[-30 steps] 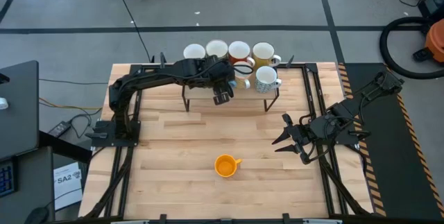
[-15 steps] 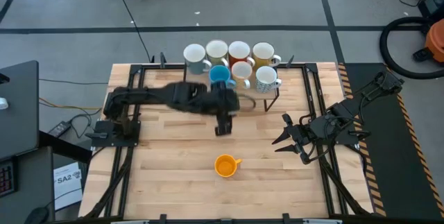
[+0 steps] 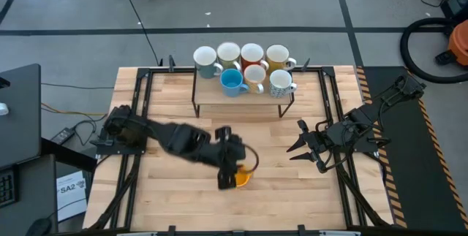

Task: Place coffee mugs
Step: Put the yellow mug on the shelf

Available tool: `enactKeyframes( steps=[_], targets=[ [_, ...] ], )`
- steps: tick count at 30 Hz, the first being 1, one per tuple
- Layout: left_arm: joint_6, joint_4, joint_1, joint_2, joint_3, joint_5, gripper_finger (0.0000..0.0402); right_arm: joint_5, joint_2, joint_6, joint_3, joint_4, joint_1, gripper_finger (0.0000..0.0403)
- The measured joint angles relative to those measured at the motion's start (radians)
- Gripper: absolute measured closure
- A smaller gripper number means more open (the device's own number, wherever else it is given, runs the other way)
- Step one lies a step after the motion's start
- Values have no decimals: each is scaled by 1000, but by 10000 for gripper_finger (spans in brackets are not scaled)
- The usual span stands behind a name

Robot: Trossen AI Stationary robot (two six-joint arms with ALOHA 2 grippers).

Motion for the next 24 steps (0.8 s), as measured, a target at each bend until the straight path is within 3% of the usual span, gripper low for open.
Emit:
enactKeyframes(
  steps=[11, 24],
  targets=[
    [-197, 114, -150, 141, -1, -83, 228, 0, 0, 1, 1, 11, 0, 270],
    [-280, 140, -114, 330, -1, -97, 228, 0, 0, 1, 1, 16, 0, 270]
  ],
)
